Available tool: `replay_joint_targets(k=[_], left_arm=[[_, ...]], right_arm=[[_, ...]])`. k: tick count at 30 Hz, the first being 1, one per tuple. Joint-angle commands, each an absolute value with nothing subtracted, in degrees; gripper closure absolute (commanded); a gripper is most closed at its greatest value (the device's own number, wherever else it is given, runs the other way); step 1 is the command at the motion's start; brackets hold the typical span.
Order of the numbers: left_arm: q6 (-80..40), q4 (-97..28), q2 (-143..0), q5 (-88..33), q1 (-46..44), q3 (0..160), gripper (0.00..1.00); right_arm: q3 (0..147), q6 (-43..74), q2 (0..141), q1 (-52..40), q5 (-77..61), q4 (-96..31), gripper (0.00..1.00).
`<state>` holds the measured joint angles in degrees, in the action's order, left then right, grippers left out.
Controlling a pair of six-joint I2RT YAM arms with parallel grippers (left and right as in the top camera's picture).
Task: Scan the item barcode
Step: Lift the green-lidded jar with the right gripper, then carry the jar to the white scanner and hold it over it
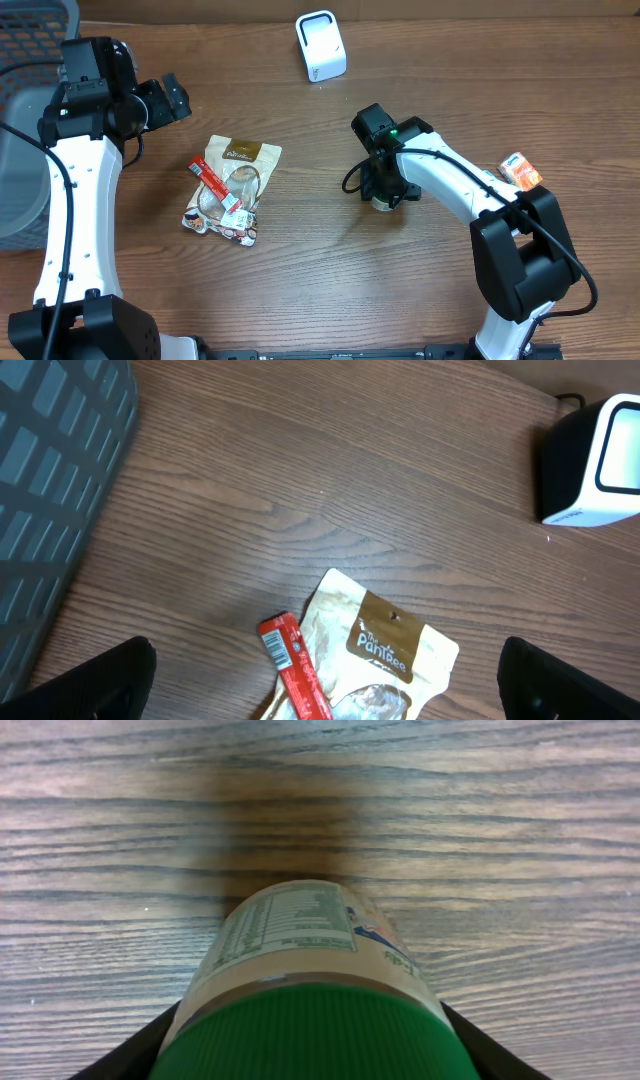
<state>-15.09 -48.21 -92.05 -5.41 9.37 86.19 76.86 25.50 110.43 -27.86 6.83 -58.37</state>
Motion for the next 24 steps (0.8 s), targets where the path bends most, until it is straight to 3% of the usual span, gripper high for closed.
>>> replay_joint_targets(k=[1, 16, 24], left_arm=[[-15.9, -48.1, -91.5, -5.8, 8.9, 87.4, 0.00], [-15.9, -48.2, -91.5, -5.8, 8.9, 87.4, 0.00], [-15.9, -48.2, -91.5, -5.8, 8.9, 87.4, 0.00]], right_arm=[[76.5, 25.5, 110.7, -27.9, 7.5, -58.2, 0.43], [80.2, 23.2, 104.7, -27.2, 5.0, -59.1, 0.51], [87.6, 19.4, 100.2, -26.8, 4.3, -66.2, 0.52]])
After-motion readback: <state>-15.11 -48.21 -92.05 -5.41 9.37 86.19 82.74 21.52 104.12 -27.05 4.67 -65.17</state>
